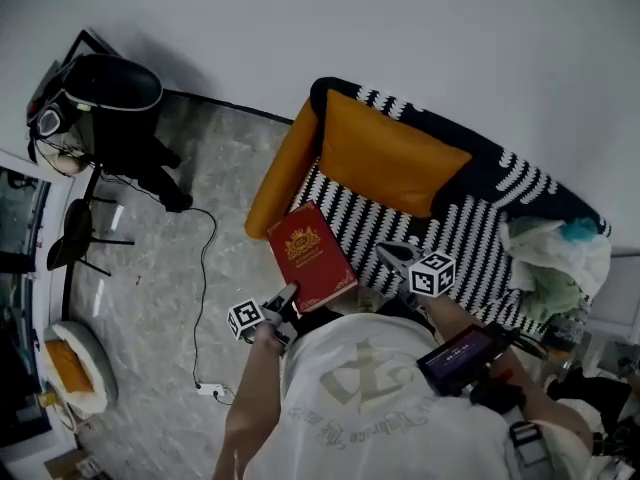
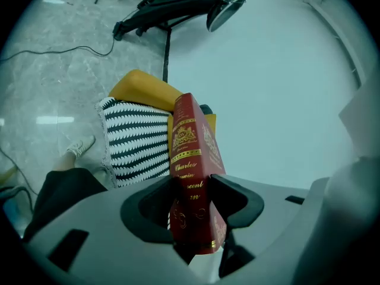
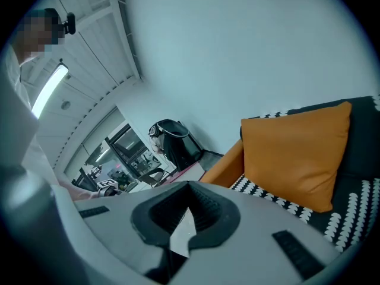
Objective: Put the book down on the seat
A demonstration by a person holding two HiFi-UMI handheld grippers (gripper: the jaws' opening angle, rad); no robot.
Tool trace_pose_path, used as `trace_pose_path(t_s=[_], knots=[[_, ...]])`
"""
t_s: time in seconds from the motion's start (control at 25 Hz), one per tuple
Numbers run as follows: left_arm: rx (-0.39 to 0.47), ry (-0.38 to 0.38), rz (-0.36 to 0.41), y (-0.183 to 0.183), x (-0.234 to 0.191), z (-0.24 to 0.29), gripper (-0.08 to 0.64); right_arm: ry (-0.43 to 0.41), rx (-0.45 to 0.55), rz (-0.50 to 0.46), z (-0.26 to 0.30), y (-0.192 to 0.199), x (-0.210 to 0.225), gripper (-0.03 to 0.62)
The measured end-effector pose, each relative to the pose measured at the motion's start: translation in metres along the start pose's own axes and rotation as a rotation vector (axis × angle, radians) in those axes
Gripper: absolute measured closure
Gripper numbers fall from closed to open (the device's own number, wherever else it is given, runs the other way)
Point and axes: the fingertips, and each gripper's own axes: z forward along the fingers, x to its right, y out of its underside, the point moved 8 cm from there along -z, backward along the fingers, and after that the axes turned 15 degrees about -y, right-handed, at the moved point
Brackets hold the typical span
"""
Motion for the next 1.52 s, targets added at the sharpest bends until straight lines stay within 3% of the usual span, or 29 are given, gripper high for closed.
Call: trace_pose_path(t_s=[0.24,0.68,1.2,1.52], knots=[[-0.111,-0.033,0.132,-0.047,0.018,0.021,0.351,0.091,0.076,0.014,0.011,-0.013,-0.001,0.578],[-0.292,-0.081,0.290,-0.109,0.043,0.064,0.351,0.267,0.192,0.103,0.015,0.002,-0.009,0.578],[-0.439,-0.150,0.433,-0.114,0.045,0.110,0.351,0.430,0.336,0.181,0.000,0.039,-0.028,0.578],[-0.456,-0.154,0.444,-0.095,0.032,0.151,0.351,0.485,0.394,0.264,-0.022,0.085,-0.024,0.578]])
